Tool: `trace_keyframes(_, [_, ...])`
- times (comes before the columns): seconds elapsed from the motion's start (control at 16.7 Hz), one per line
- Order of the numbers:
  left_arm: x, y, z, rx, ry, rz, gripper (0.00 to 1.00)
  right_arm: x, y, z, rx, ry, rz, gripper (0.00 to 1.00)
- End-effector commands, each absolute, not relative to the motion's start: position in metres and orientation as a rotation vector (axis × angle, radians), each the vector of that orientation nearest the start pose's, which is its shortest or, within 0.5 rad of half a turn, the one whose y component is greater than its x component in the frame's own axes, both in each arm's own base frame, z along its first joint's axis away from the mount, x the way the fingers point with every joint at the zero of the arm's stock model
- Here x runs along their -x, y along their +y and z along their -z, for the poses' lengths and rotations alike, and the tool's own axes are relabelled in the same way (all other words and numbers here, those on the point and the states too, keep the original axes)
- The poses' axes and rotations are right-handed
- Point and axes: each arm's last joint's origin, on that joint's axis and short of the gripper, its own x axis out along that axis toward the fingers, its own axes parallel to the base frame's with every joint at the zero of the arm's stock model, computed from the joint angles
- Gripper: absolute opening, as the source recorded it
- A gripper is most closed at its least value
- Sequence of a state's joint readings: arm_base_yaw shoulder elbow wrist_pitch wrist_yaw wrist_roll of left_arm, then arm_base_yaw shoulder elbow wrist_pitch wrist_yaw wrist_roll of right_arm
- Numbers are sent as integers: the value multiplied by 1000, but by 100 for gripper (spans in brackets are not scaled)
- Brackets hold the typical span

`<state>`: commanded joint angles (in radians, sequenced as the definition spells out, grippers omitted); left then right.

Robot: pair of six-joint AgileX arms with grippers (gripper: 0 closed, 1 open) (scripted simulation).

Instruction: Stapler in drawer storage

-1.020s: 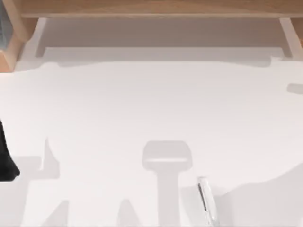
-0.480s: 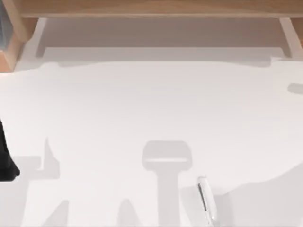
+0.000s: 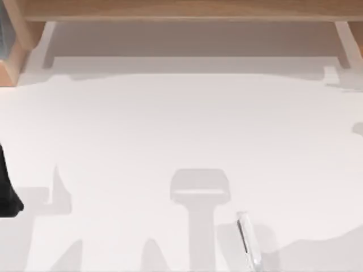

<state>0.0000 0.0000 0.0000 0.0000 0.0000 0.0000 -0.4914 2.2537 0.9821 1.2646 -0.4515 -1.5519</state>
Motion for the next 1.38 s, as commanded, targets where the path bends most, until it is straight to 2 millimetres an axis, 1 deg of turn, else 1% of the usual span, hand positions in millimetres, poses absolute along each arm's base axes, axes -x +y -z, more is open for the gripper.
trace_keyframes(0.12, [-106, -1, -160, 0, 0, 0, 100, -365, -181, -88, 1565, 16, 6, 0])
trace_keyframes(0.36, [-106, -1, -160, 0, 0, 0, 100, -366, -181, -87, 1565, 16, 6, 0])
trace_keyframes(0.48, [-106, -1, -160, 0, 0, 0, 100, -362, -182, -88, 1566, 14, 9, 0])
trace_keyframes(0.6, [-106, -1, -160, 0, 0, 0, 100, -349, -182, -88, 1566, 14, 11, 0])
trace_keyframes(0.9, [-106, -1, -160, 0, 0, 0, 100, -308, -181, -86, 1562, 18, 3, 0])
trace_keyframes(1.02, [-106, -1, -160, 0, 0, 0, 100, -302, -180, -87, 1565, 16, 6, 0])
trace_keyframes(1.26, [-106, -1, -160, 0, 0, 0, 100, -303, -180, -87, 1565, 15, 7, 0])
trace_keyframes(1.38, [-106, -1, -160, 0, 0, 0, 100, -293, -182, -87, 1569, 14, 11, 0])
